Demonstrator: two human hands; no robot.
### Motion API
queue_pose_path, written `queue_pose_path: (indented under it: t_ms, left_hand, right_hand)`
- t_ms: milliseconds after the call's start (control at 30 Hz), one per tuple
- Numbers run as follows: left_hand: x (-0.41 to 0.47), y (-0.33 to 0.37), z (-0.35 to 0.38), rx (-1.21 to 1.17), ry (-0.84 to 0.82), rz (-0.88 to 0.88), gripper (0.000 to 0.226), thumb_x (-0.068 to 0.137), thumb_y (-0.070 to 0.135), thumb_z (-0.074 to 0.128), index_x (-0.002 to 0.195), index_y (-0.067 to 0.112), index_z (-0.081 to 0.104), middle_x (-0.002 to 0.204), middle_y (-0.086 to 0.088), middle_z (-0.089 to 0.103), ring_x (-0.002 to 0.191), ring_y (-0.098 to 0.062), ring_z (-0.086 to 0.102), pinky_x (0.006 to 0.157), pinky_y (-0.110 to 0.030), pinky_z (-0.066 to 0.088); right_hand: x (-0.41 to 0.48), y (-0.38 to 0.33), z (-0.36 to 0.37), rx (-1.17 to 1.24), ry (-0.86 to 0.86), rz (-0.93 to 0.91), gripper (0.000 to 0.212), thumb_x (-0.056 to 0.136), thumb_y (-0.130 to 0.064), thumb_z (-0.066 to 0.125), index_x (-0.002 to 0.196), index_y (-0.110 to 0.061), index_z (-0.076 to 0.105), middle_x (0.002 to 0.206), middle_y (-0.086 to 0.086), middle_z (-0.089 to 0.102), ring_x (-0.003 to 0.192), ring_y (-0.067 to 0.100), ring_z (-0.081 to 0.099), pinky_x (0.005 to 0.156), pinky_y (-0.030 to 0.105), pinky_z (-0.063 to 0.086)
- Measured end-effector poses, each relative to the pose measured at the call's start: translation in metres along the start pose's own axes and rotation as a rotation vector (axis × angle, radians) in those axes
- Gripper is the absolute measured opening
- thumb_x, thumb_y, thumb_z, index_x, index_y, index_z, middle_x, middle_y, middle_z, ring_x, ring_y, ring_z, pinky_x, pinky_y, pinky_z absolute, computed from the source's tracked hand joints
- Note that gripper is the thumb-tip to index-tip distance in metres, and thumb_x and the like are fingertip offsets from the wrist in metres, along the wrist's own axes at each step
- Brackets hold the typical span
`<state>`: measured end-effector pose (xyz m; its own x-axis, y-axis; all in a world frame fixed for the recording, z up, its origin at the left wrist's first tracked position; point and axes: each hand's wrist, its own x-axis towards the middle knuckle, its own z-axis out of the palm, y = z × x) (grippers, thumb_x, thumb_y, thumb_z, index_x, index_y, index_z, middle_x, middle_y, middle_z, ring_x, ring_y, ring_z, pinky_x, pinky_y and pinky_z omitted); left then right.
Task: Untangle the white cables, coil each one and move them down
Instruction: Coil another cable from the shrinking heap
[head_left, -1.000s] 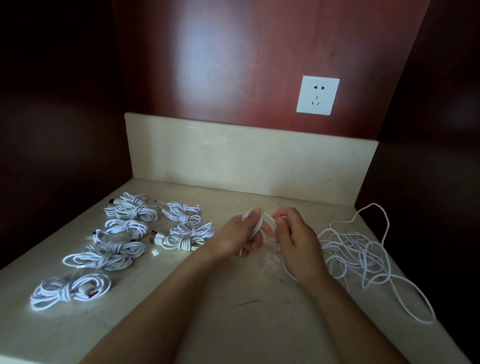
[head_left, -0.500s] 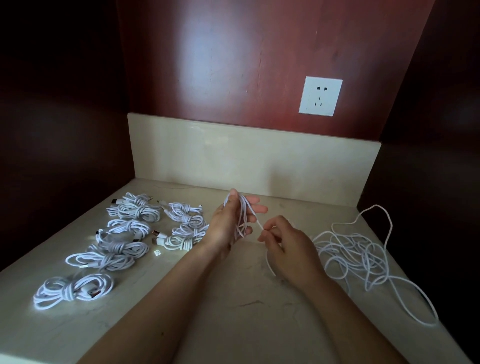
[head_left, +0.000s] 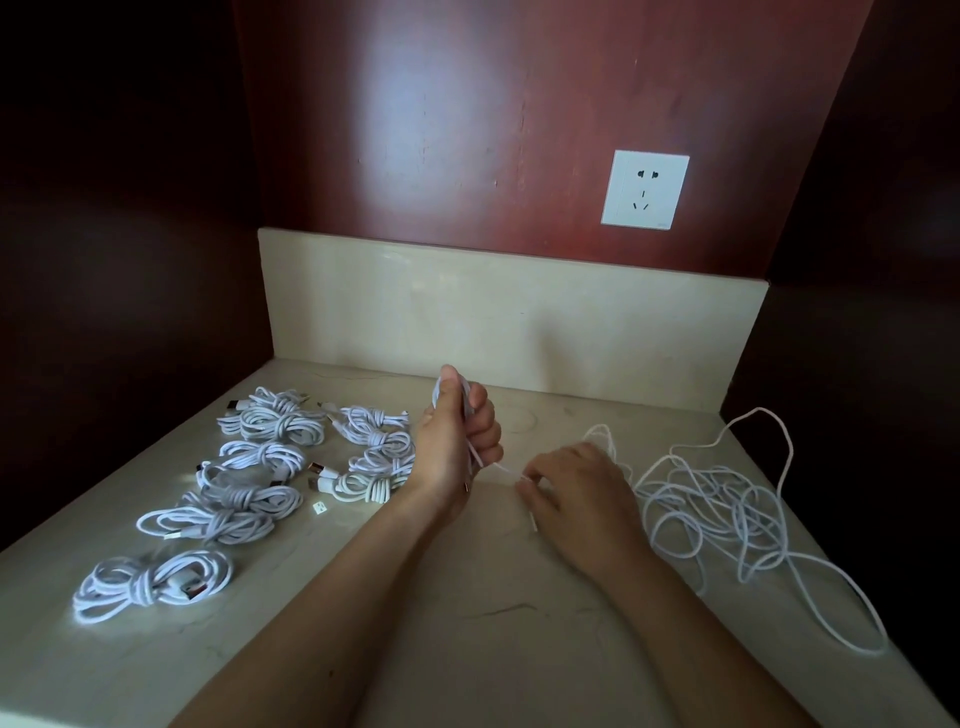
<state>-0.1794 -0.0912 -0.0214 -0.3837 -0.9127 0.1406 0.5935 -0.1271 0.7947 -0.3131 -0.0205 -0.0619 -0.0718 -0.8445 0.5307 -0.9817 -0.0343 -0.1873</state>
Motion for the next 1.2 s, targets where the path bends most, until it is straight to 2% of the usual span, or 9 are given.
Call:
queue_pose_path:
  t_ms: [133,233,333,533,633,733,900,1067,1200]
  left_hand:
    - [0.0,0.0,-0.002,-0.003,-0.008,-0.041,0.045,0.103,0.049,0.029,0.068,0.021,0.031,0.052,0.009,0.019,0.041,-0.005,0.014,0.038,-0.014,0.014]
    - [0.0,0.002,-0.002,-0.01,0.007,-0.036,0.045,0.103,0.048,0.032,0.066,0.022,0.028,0.051,0.01,0.019,0.041,-0.005,0.014,0.037,-0.015,0.014]
    - [0.0,0.005,-0.003,-0.057,0.049,-0.007,0.044,0.103,0.046,0.033,0.066,0.022,0.029,0.052,0.009,0.018,0.041,-0.005,0.014,0.04,-0.018,0.011]
    - [0.004,0.0,-0.004,-0.222,0.079,-0.025,0.041,0.103,0.043,0.036,0.068,0.021,0.035,0.049,0.009,0.021,0.038,-0.004,0.017,0.038,-0.018,0.014]
    - [0.005,0.001,-0.004,-0.262,0.079,-0.02,0.041,0.103,0.043,0.035,0.068,0.021,0.036,0.049,0.009,0.021,0.037,-0.004,0.017,0.036,-0.017,0.015]
    - [0.005,0.002,-0.004,-0.173,0.123,0.026,0.04,0.104,0.039,0.036,0.068,0.021,0.035,0.051,0.008,0.02,0.038,-0.004,0.016,0.036,-0.017,0.015]
    - [0.005,0.006,-0.001,-0.029,0.211,0.142,0.04,0.105,0.033,0.036,0.067,0.022,0.031,0.05,0.009,0.02,0.039,-0.005,0.015,0.037,-0.015,0.016]
    - [0.004,0.013,-0.006,-0.019,0.332,0.24,0.04,0.105,0.034,0.036,0.066,0.024,0.033,0.051,0.008,0.022,0.042,-0.007,0.015,0.038,-0.016,0.016]
    - [0.005,0.01,-0.009,0.202,0.373,0.219,0.051,0.103,0.033,0.04,0.054,0.027,0.03,0.049,0.008,0.023,0.042,-0.009,0.017,0.04,-0.019,0.018]
  right_hand:
    - [0.005,0.006,0.002,-0.157,0.053,0.048,0.016,0.08,-0.035,0.064,0.094,-0.029,0.069,0.098,-0.008,0.066,0.109,0.018,0.055,0.118,0.048,0.02]
    - [0.002,0.008,-0.003,-0.243,-0.023,0.115,0.042,0.083,-0.021,0.062,0.124,-0.027,0.061,0.129,-0.002,0.057,0.135,0.022,0.039,0.12,0.049,-0.006]
    - [0.0,0.011,-0.007,-0.229,-0.049,0.132,0.065,0.08,-0.022,0.059,0.143,-0.027,0.042,0.148,-0.001,0.041,0.145,0.021,0.023,0.118,0.05,-0.013]
    - [0.0,-0.017,-0.012,-0.083,0.145,-0.205,0.032,0.066,-0.028,0.063,0.096,-0.028,0.072,0.103,-0.01,0.07,0.118,0.014,0.058,0.119,0.052,0.007]
    - [0.001,-0.024,-0.007,-0.046,0.154,-0.227,0.012,0.077,-0.03,0.056,0.077,-0.027,0.068,0.076,-0.011,0.066,0.092,0.01,0.063,0.12,0.047,0.013]
    - [0.003,-0.018,-0.005,0.02,0.12,-0.141,0.021,0.081,-0.035,0.049,0.063,-0.025,0.053,0.059,-0.009,0.051,0.068,0.007,0.051,0.12,0.038,0.019]
    - [0.003,-0.02,-0.01,-0.013,0.1,-0.012,0.026,0.075,-0.043,0.045,0.059,-0.024,0.054,0.055,-0.01,0.048,0.069,0.005,0.047,0.118,0.025,0.011]
    - [0.007,-0.016,-0.015,-0.146,0.024,0.066,0.037,0.072,-0.053,0.034,0.06,-0.026,0.055,0.064,-0.009,0.058,0.083,0.011,0.051,0.118,0.038,0.016]
    - [0.003,-0.011,-0.016,-0.007,0.109,-0.044,0.024,0.069,-0.046,0.05,0.056,-0.027,0.057,0.061,-0.014,0.055,0.079,0.006,0.052,0.117,0.036,0.014]
